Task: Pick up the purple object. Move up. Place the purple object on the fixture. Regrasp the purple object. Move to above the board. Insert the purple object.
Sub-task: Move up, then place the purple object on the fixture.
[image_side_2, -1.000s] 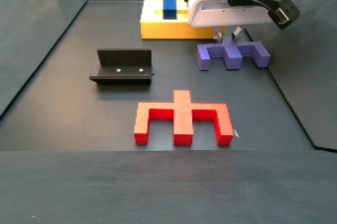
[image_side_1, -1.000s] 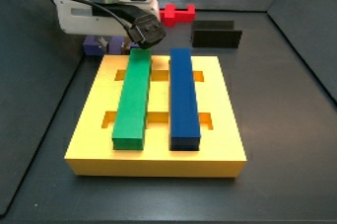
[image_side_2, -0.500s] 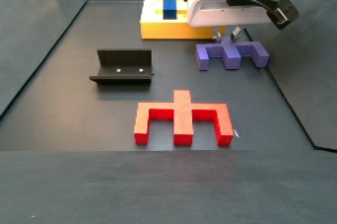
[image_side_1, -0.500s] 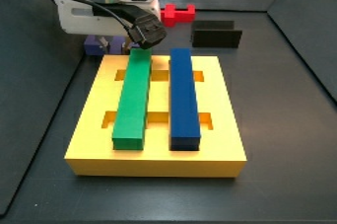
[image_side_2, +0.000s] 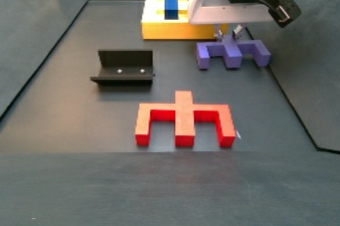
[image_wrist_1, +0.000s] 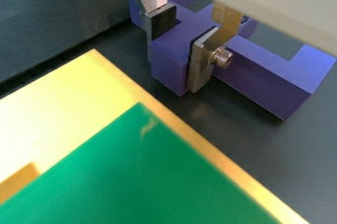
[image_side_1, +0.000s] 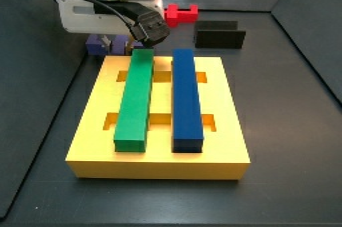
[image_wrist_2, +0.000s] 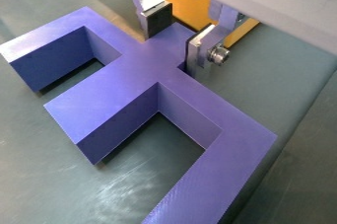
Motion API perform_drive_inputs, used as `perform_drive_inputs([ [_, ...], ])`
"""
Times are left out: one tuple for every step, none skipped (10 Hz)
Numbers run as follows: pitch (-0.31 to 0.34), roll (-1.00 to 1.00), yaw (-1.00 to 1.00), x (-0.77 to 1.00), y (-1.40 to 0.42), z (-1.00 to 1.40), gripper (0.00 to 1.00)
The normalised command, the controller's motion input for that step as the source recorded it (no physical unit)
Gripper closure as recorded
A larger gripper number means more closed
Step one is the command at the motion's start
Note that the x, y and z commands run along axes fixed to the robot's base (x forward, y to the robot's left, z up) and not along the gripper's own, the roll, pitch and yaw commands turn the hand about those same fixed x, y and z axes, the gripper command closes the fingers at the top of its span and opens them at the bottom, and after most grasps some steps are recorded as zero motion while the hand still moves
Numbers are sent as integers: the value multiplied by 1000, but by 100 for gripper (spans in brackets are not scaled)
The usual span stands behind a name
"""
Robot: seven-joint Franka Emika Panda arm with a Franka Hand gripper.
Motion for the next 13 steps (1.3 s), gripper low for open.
perform_drive_inputs([
  [20, 12, 20, -17, 82, 797, 100],
  [45, 4, 12, -43, 63, 681, 100],
  [31, -39, 8, -17, 18, 313, 100],
  [0, 0, 0, -9, 0, -26, 100],
  [0, 29, 0, 0, 0, 0, 100],
  [0, 3, 0, 0, -46, 0, 100],
  [0, -34, -246, 0, 0, -117, 100],
  [0, -920, -29, 669, 374, 31, 100],
  [-289, -971, 0, 671, 209, 0, 100],
  [-340, -943, -14, 666, 137, 0, 100],
  [-343, -946, -14, 663, 131, 0, 100],
  [-337, -949, -11, 663, 134, 0, 100],
  [-329, -971, -11, 660, 137, 0, 100],
])
